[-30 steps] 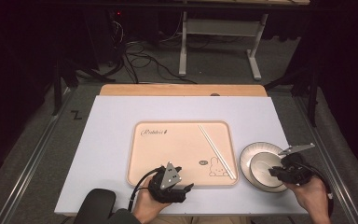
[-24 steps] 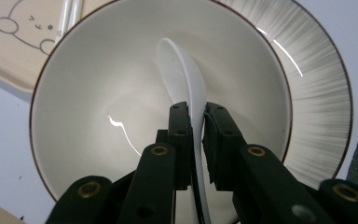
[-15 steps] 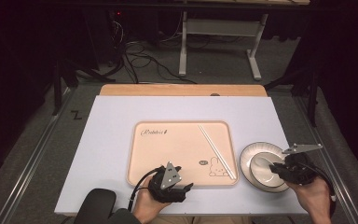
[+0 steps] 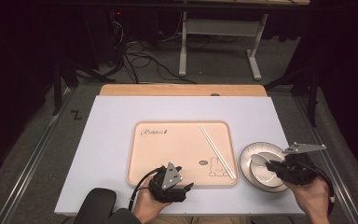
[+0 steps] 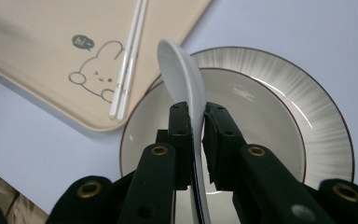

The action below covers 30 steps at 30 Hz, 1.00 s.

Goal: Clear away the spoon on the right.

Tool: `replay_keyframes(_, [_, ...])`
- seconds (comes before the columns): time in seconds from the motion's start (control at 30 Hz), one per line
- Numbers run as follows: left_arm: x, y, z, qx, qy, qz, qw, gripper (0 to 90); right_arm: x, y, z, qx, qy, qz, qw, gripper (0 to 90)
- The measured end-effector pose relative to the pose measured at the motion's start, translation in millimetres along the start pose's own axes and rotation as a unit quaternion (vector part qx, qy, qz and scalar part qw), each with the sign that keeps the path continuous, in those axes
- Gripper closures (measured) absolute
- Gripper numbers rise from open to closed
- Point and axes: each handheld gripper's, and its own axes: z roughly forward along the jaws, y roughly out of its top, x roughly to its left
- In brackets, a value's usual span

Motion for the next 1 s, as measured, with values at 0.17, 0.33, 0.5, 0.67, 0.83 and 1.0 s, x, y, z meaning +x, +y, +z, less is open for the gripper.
replay_keyframes(0.17, [2.1, -0.1, -3.1, -0.004, 0.008, -0.003, 1.0, 34.0, 6.5, 7.4, -1.7, -0.011, 0.014, -0.011, 0.9998, 82.6])
replay_keyframes(0.33, [4.6, 0.1, -8.1, -0.009, 0.019, -0.004, 0.9998, 34.0, 10.2, 14.3, 4.5, -0.012, 0.024, -0.02, 0.9994, 82.6])
replay_keyframes(0.5, [6.5, -0.9, -12.0, -0.011, 0.033, -0.004, 0.9994, 33.9, 13.9, 21.6, 12.4, -0.008, 0.035, -0.032, 0.9988, 82.6])
replay_keyframes(0.67, [10.3, -1.3, -18.9, -0.016, 0.05, -0.005, 0.9986, 33.9, 18.0, 31.3, 21.1, -0.004, 0.043, -0.048, 0.9979, 82.6])
replay_keyframes(0.83, [13.1, -1.3, -26.9, -0.027, 0.068, -0.014, 0.9972, 33.9, 24.2, 42.8, 29.1, -0.005, 0.051, -0.064, 0.9966, 82.7])
replay_keyframes(1.0, [17.2, -1.5, -29.6, -0.031, 0.085, -0.014, 0.9958, 33.9, 29.4, 52.8, 36.9, 0.002, 0.054, -0.074, 0.9958, 82.6])
